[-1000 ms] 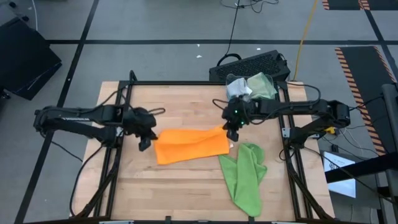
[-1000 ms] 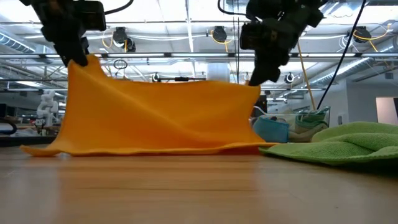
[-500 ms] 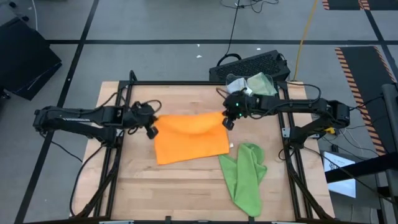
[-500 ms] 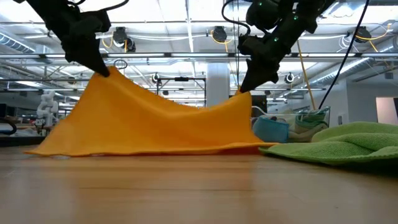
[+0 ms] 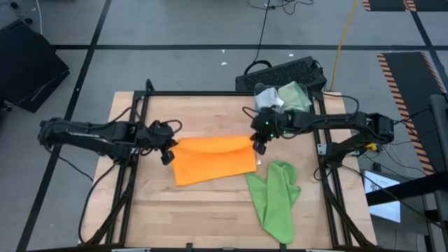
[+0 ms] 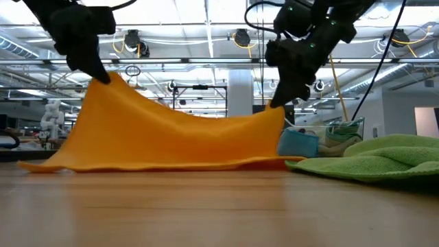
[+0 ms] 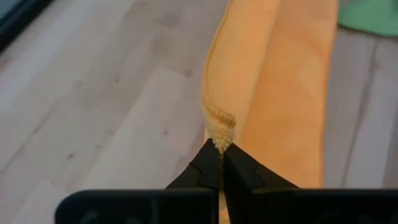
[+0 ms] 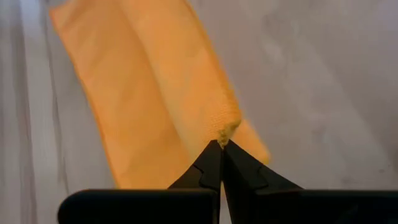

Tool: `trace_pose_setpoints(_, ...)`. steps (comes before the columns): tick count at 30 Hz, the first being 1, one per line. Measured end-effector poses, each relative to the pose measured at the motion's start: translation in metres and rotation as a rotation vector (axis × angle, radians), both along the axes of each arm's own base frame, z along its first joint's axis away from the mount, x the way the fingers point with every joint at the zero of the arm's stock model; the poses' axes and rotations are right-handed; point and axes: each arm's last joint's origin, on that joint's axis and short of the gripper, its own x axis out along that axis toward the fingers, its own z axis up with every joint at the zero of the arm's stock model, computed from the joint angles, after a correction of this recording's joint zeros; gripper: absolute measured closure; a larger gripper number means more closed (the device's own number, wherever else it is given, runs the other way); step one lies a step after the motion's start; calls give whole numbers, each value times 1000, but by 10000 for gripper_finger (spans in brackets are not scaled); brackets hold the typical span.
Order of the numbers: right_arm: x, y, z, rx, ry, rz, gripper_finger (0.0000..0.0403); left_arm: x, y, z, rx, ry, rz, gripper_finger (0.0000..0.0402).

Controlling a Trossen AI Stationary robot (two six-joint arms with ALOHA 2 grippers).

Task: Fold microfiber towels
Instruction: Fold the yellow microfiber towel

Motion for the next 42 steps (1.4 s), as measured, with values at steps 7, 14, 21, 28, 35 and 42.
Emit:
trace_pose_setpoints(7,-4,17,-17,20,33,44,403,1,-18,-27,-94,4,-79,397)
trace_pose_setpoints(14,-7,30,-33,66,-20,86,403,0,-29,-55,-130,-48,-75,391)
trace_pose_setpoints(21,-14,41,-50,135,-9,54,403,-7,-38,-82,-207,-43,-78,390)
trace_pose_setpoints(28,-17,51,-59,180,-48,37,403,-8,-42,-89,-244,-88,-76,394)
trace_pose_setpoints(35,-22,55,-66,197,-38,28,391,-7,-46,-93,-256,-68,-104,397)
trace_pose_setpoints(42,-19,55,-64,215,-85,52,338,-3,-52,-99,-297,-49,-87,342)
